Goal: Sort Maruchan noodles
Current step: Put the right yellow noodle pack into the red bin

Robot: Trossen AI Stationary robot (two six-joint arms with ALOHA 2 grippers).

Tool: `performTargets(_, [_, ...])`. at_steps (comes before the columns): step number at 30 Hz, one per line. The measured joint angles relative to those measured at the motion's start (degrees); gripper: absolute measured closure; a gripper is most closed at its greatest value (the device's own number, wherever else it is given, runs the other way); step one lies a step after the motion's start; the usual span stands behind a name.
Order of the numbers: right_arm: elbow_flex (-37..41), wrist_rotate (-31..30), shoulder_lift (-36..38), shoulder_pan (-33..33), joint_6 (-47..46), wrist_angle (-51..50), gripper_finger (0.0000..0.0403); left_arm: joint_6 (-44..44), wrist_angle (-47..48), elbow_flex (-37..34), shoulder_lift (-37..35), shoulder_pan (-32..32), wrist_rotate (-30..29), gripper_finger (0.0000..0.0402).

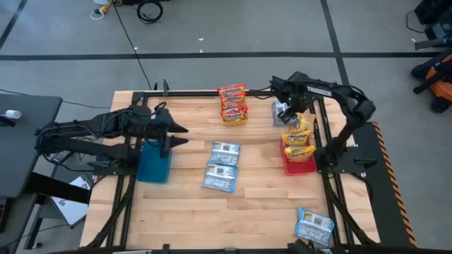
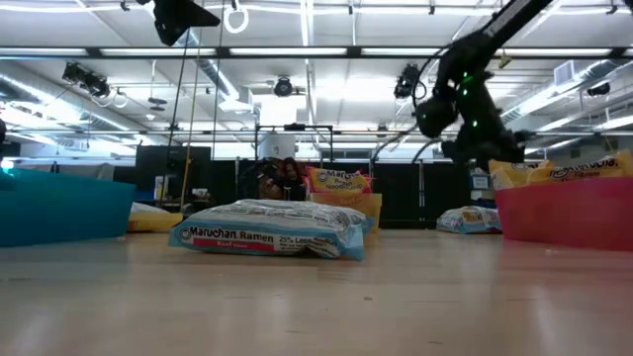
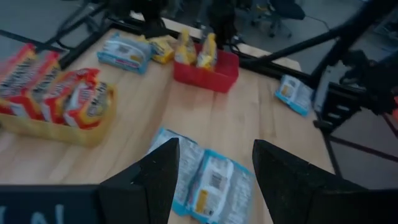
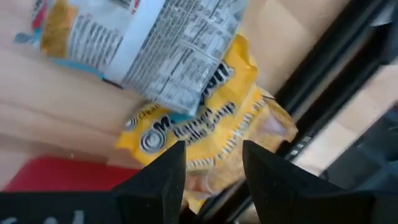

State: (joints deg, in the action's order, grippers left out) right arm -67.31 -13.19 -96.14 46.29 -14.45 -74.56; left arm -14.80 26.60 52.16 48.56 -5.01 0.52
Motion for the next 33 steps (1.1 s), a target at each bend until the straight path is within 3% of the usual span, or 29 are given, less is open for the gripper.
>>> performTargets(13, [5.45, -0.68, -6.88, 3.25, 0.17, 3.21, 0.0257, -4.08, -1.49, 0.0, 0.03, -0.03, -12.08, 0.0194])
performTargets(17, [9.0, -0.9, -5.76, 3.44, 0.5, 4.92, 0.0283, -4.12, -3.16, 0.0, 0.03, 0.15, -12.13, 0.0194])
performTargets(21, [10.77, -1.07, -3.73, 3.22, -0.2, 6.69, 0.0334, -5.23, -3.26, 0.0, 0.03, 0.84, -12.11, 0.0194])
performTargets(25, [10.0, -2.4, 0.84, 2.91, -0.44, 8.7, 0.0393, -5.62, -3.23, 0.0, -0.06, 2.48, -11.59, 0.0194])
performTargets(33, [5.85, -0.39, 23.21, -1.66, -13.7, 7.26, 0.0398, -5.36, -3.42, -0.04, -1.18, 5.33, -9.28, 0.0194])
